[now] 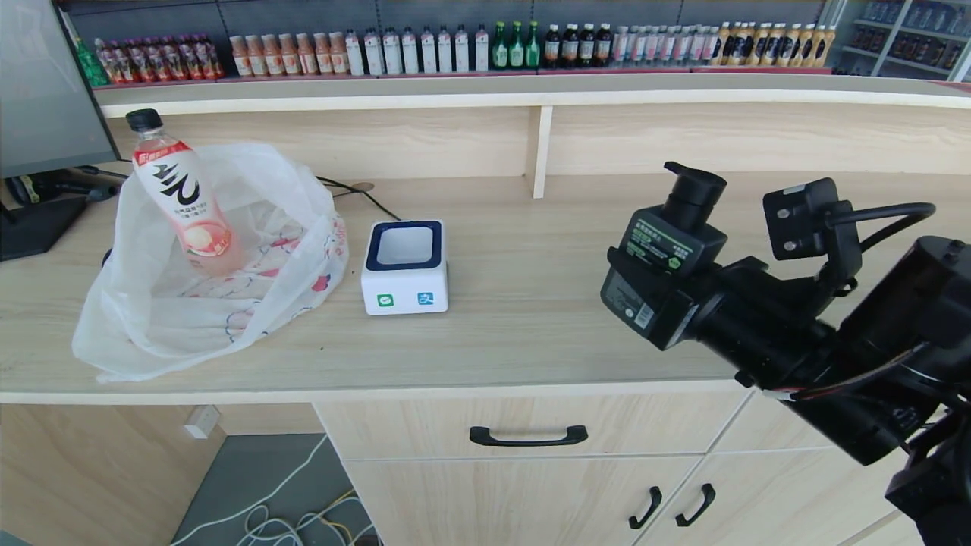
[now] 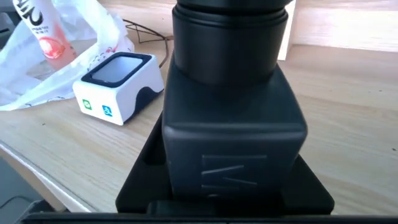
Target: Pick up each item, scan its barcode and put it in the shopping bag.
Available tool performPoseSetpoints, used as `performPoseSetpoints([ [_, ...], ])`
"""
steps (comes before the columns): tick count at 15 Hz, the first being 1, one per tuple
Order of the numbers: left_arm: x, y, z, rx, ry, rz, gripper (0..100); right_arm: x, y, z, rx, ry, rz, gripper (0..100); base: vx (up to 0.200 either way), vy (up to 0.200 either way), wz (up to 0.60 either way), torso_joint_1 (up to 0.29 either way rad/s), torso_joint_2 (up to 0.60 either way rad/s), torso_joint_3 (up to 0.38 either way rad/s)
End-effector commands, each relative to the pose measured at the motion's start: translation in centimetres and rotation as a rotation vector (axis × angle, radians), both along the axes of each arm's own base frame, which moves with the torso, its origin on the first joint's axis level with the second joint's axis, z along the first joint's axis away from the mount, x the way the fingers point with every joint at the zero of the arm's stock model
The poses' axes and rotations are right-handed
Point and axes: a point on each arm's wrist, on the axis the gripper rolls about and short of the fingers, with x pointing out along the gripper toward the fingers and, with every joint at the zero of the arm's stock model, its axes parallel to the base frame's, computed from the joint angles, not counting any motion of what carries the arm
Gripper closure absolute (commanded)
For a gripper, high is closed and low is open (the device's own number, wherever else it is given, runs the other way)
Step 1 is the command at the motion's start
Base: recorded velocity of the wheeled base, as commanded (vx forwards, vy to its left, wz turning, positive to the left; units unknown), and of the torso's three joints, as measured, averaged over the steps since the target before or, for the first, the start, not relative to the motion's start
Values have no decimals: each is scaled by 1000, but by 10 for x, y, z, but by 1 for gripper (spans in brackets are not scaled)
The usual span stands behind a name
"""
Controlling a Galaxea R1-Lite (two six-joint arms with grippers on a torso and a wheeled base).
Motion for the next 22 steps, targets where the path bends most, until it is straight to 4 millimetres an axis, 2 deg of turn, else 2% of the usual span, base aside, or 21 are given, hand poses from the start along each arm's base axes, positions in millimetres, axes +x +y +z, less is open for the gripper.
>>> performPoseSetpoints([
  [1, 0, 0, 0, 0, -1, -1, 0, 1, -2, 0, 25, 15, 51, 100, 0, 0, 0, 0, 0, 0],
  [5, 0, 0, 0, 0, -1, 1, 0, 2, 8, 4, 109, 75, 307, 100, 0, 0, 0, 0, 0, 0],
  [7, 0, 0, 0, 0, -1, 1, 0, 10, 16, 10, 154, 98, 413, 100, 0, 0, 0, 0, 0, 0],
  [11, 0, 0, 0, 0, -1, 1, 0, 7, 19, 13, 137, 126, 630, 100, 0, 0, 0, 0, 0, 0],
  [17, 0, 0, 0, 0, -1, 1, 0, 2, 23, 36, 151, 167, 940, 100, 0, 0, 0, 0, 0, 0],
  [22, 0, 0, 0, 0, -1, 1, 0, 17, 35, 43, 154, 169, 1002, 100, 0, 0, 0, 0, 0, 0],
])
